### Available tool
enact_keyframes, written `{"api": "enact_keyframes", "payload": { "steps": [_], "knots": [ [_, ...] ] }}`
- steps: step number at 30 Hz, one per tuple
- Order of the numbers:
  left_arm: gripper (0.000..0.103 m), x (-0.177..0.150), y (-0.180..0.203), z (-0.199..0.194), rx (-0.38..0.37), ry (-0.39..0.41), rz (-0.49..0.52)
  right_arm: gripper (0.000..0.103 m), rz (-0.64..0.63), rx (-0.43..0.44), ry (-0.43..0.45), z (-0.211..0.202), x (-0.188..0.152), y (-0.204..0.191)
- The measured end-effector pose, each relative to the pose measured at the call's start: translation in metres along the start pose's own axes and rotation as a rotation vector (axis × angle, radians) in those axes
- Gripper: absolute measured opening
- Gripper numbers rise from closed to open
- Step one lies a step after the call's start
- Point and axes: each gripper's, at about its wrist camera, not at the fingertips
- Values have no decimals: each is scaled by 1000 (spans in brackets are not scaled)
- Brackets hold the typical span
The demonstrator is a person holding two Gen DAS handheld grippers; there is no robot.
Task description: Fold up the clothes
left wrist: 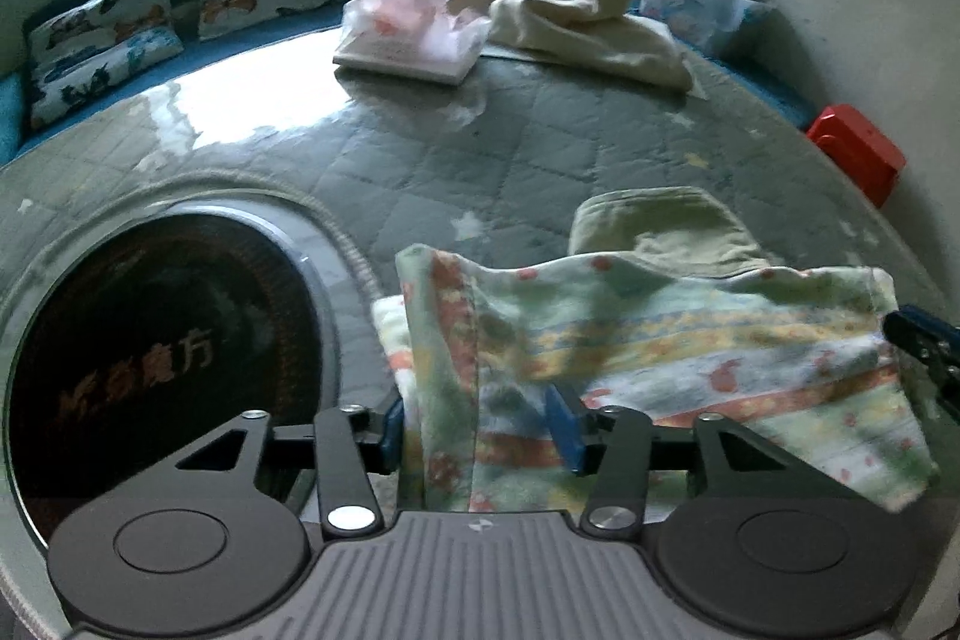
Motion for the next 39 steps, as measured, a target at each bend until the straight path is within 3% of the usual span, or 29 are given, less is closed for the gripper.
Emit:
{"api": "enact_keyframes", "payload": {
  "steps": [3, 6, 8, 14, 27, 39],
  "knots": [
    [53, -4, -7, 2, 20, -10, -16, 40, 1, -10, -1, 2, 1, 0],
    [53, -4, -14, 4, 47, -19, -33, 49, 2, -19, -1, 4, 2, 1],
    [53, -2, -17, 4, 64, -18, -44, 62, -7, -19, -2, 5, 1, -3],
    [53, 4, -11, -3, 63, 19, -51, 77, -42, 22, -16, 12, -5, -24],
    [56, -6, -4, 3, 66, 9, -21, 85, -192, 83, -76, 20, -28, -71],
    [77, -35, 20, -25, 66, 62, 43, 103, -158, 67, -66, -12, -52, -65]
  ]
}}
Point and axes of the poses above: each gripper's, at about its wrist camera, not at the fingertips, and z roughly the way its jaws point, y to its right, x to its top, and after that the axes turned 12 degrees about z, right-handed
